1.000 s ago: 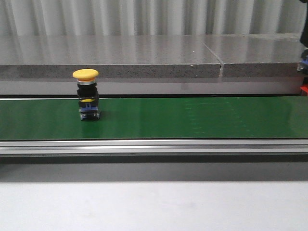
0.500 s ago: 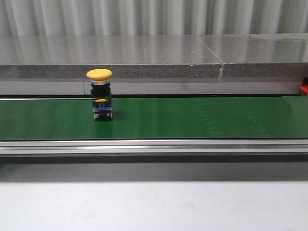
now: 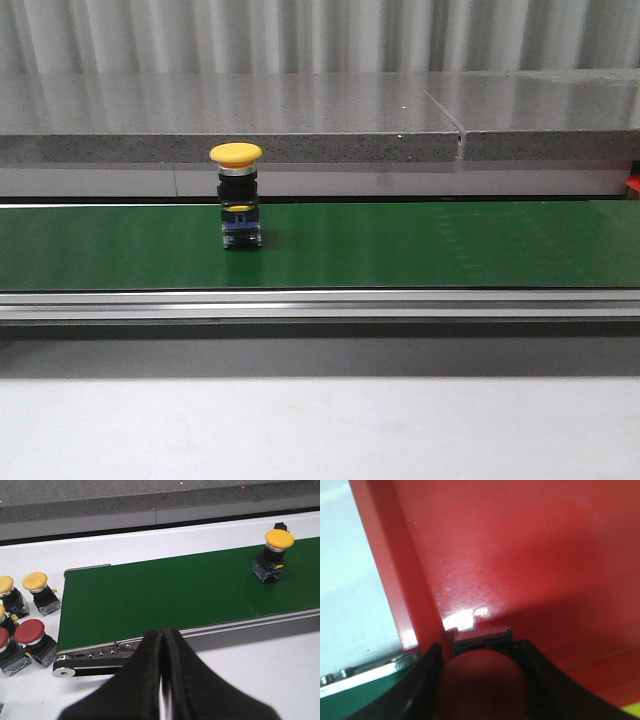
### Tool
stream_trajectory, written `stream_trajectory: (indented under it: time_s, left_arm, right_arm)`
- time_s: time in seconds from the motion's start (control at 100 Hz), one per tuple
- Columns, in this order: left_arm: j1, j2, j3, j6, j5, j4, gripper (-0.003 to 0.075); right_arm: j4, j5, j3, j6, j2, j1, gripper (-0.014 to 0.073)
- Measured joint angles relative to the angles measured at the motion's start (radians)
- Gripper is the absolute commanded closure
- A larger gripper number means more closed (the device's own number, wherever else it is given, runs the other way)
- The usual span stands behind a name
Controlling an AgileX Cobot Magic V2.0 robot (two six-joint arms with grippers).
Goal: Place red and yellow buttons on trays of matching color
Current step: 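Lower the red button into the red tray and open the right gripper, then move the right gripper above the yellow button on the belt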
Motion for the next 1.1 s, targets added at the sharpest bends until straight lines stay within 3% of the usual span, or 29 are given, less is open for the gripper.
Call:
stream_trajectory:
  time_s: [0.39,0.47,0.58,0.65,0.86,1.1]
  left_arm:
    - [0.000,0.000,0.000,0.000,0.000,0.000,0.0741]
    - [0.000,0.000,0.000,0.000,0.000,0.000,0.0741]
    - [0.000,0.000,0.000,0.000,0.000,0.000,0.0741]
    - [0.000,0.000,0.000,0.000,0.000,0.000,0.0741]
    - [0.000,0.000,0.000,0.000,0.000,0.000,0.0741]
    - [0.000,0.000,0.000,0.000,0.000,0.000,0.0741]
  right_arm:
    - [0.029,-0.052,-0.061,0.000,0.073,0.000,0.0449]
    - [0.043,-0.052,-0.062,0.000,0.076,0.000,0.0342]
    - [0.051,-0.052,-0.066,0.000,0.076,0.000,0.0105]
    - [0.051,-0.055,-0.066,0.000,0.076,0.000,0.0037]
    - [0.054,-0.061,-0.062,0.002,0.066,0.000,0.0033]
    - [0.054,-0.134,0.051,0.002,-0.082,0.004,0.0033]
